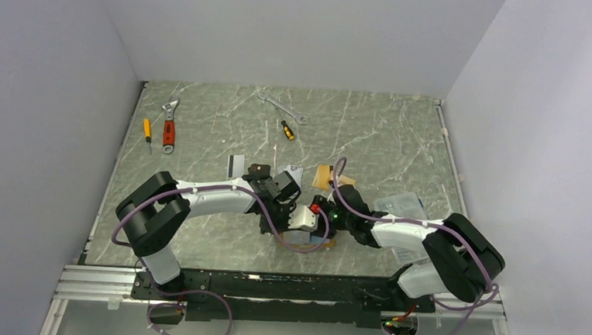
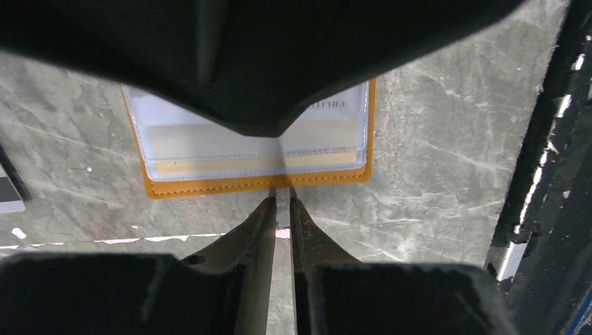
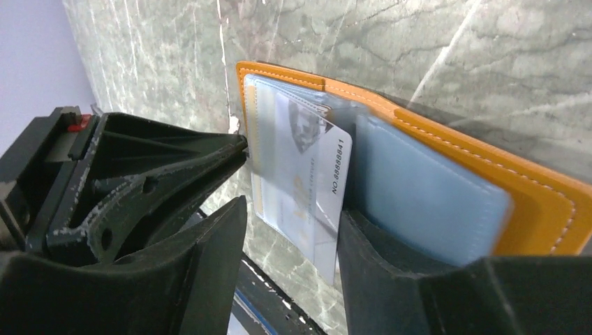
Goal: Put the credit cards into the card holder
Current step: Insert the credit card into the card holder.
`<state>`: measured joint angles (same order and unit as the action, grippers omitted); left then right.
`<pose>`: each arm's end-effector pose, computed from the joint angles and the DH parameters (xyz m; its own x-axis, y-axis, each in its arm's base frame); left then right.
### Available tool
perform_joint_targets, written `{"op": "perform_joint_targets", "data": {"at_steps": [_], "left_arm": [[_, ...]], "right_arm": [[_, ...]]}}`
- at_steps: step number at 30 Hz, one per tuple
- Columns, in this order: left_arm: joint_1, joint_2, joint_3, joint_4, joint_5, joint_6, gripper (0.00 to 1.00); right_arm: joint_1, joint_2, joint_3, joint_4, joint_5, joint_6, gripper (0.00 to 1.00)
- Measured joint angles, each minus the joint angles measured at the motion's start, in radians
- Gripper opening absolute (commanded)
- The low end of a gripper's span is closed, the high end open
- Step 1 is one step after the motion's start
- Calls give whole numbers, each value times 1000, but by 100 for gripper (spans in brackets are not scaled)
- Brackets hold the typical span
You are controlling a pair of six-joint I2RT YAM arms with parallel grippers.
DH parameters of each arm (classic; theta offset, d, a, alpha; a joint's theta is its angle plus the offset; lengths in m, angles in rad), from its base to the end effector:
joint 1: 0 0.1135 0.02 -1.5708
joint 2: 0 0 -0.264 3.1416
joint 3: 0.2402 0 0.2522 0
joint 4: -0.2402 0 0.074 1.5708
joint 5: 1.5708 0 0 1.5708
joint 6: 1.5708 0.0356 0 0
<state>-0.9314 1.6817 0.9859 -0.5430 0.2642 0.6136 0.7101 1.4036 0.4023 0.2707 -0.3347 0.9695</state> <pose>0.1781 -0.2551 0.1625 0.0141 0.9126 -0.4086 0.9997 -0.0218 -0.0142 0.1735 0.1646 0.1281 -0.9470 0.2130 -0.2406 -0.0360 0.6737 0.7382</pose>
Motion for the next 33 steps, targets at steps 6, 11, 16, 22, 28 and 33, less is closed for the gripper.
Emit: {"op": "perform_joint_targets", "data": {"at_steps": [6, 11, 16, 22, 28, 33], "left_arm": [[79, -27, -9, -23, 76, 2, 19], [216, -145, -18, -58, 198, 18, 22], [370, -269, -10, -98, 331, 34, 22], [560, -281, -2, -153, 444, 39, 22], [724, -343, -2, -204, 512, 46, 23], [878, -391, -4, -262, 570, 74, 23]], "right_arm": [[18, -32, 26, -87, 40, -1, 64], [45, -29, 62, -136, 70, -1, 71], [90, -22, 122, -226, 141, -13, 75], [165, -14, 192, -350, 258, -44, 80], [211, 5, 241, -427, 337, -69, 85], [265, 87, 352, -546, 415, -83, 85]]}}
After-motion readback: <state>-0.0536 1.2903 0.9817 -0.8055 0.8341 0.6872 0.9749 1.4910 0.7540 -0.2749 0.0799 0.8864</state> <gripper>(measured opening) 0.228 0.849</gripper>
